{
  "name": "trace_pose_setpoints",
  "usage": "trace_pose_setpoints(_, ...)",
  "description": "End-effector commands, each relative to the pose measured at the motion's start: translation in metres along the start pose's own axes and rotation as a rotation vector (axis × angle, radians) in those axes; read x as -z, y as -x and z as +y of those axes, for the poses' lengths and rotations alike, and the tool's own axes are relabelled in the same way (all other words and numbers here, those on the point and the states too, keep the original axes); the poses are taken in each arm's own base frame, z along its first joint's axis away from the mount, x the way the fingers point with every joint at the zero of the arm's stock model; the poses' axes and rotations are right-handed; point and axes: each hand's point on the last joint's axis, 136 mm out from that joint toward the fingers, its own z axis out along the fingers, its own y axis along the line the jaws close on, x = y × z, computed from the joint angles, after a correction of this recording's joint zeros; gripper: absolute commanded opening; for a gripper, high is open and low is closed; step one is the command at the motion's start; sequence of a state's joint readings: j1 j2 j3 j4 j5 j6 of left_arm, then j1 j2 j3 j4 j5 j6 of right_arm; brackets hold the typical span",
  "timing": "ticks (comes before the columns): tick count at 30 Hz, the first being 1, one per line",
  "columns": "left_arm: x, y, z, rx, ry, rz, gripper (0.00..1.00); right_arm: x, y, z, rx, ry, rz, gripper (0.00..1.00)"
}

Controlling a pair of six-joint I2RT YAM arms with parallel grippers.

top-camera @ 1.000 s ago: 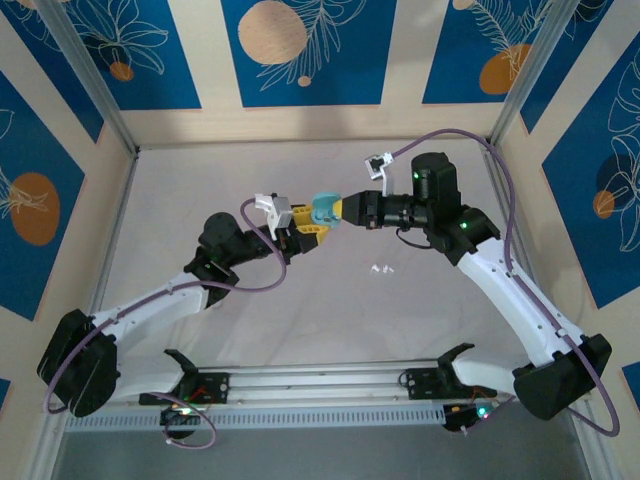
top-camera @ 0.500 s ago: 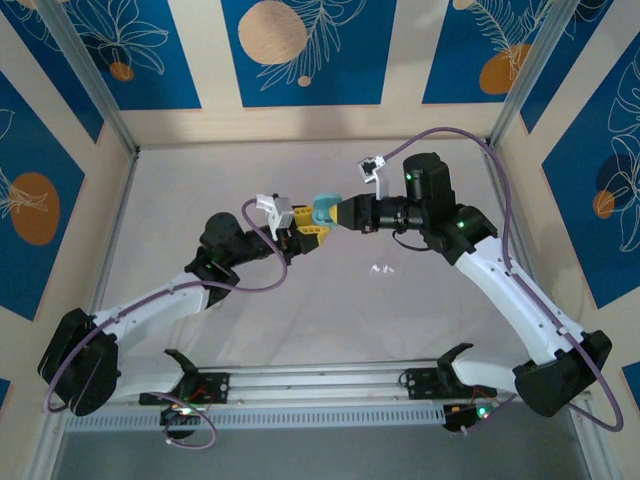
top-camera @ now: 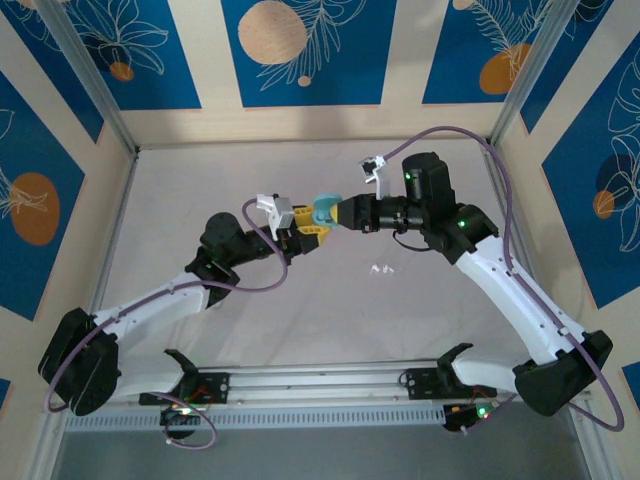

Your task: Insert wireless bluetooth earbuds into charging case

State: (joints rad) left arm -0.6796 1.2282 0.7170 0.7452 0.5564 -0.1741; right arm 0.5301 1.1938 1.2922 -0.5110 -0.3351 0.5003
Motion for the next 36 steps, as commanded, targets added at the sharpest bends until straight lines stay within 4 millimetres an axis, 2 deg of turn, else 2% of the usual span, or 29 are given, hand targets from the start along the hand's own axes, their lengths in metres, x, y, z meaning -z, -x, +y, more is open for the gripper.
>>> trace_pose_setpoints(1, -0.002, 0.029, -0.012, -0.057, -0.037, -0.090, 0.30, 0.000, -0.002, -0.010, -0.008, -0.054, 0.018, 0.30)
trace_pose_setpoints(14, -0.002, 0.030, -0.012, -0.059, -0.034, -0.091, 0.30, 0.002, 0.003, -0.010, -0.008, -0.070, 0.005, 0.34)
trace_pose_setpoints(18, -0.001, 0.030, -0.011, -0.064, -0.031, -0.089, 0.30, 0.004, 0.004, -0.012, -0.018, -0.088, 0.000, 0.30)
trace_pose_setpoints(23, -0.002, 0.028, -0.011, -0.061, -0.030, -0.082, 0.30, 0.005, 0.003, -0.005, -0.029, -0.056, 0.012, 0.24)
trace_pose_setpoints(26, -0.003, 0.027, -0.010, -0.062, -0.031, -0.082, 0.30, 0.005, 0.002, -0.001, -0.043, -0.041, 0.024, 0.24)
trace_pose_setpoints(31, -0.003, 0.029, -0.010, -0.064, -0.031, -0.086, 0.30, 0.004, -0.002, -0.008, -0.069, -0.070, 0.039, 0.25)
trace_pose_setpoints(36, -0.002, 0.028, -0.010, -0.060, -0.030, -0.085, 0.30, -0.001, 0.001, 0.002, -0.083, -0.007, 0.047, 0.24)
